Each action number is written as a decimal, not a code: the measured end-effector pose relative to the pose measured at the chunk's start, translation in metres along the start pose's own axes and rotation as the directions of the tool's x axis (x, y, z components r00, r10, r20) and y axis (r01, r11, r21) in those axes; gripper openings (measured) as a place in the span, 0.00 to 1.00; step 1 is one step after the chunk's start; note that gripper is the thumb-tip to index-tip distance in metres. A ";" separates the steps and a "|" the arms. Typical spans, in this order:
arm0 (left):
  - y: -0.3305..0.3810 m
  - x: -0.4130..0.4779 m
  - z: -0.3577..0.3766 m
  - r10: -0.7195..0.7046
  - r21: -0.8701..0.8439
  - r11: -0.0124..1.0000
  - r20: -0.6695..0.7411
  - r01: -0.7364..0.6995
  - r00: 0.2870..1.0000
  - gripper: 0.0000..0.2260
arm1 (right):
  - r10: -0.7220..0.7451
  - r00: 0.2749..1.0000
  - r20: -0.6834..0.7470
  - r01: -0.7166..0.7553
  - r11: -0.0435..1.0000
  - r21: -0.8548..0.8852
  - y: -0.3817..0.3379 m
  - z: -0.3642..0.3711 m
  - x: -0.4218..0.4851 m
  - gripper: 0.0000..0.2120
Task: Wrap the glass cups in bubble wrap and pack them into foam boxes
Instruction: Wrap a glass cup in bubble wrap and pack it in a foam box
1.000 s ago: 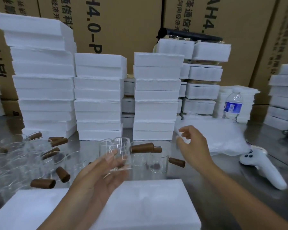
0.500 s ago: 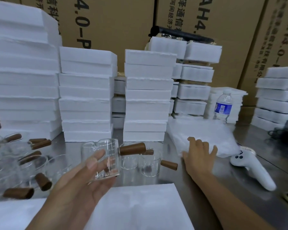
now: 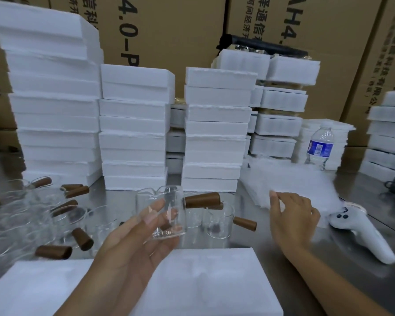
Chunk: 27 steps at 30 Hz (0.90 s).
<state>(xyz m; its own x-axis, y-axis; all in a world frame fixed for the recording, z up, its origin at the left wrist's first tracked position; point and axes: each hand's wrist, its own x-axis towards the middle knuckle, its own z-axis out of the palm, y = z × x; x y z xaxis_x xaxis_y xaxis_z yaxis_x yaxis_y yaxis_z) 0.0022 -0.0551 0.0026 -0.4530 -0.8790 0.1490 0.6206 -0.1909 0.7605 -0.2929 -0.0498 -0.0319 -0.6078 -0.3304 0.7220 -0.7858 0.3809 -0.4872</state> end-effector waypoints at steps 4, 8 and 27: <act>0.006 -0.006 0.004 0.010 -0.028 1.000 0.041 -0.008 0.999 0.37 | -0.055 0.996 -0.075 0.077 0.934 0.349 -0.041 -0.030 -0.010 0.08; 0.018 -0.011 0.005 0.051 -0.130 0.991 0.075 -0.041 0.996 0.31 | -0.301 0.953 0.030 0.229 0.785 0.576 -0.096 -0.066 -0.036 0.04; 0.024 -0.014 0.001 0.062 -0.084 0.994 -0.019 -0.064 0.998 0.22 | -0.472 0.858 0.201 0.173 0.636 0.752 -0.101 -0.097 -0.080 0.24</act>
<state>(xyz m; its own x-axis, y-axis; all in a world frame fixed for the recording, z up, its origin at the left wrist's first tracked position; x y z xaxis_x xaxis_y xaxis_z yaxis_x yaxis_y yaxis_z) 0.0229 -0.0475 0.0198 -0.4010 -0.8975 0.1836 0.7000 -0.1709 0.6934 -0.1538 0.0220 0.0077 -0.1737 -0.6371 0.7509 -0.6909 -0.4645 -0.5539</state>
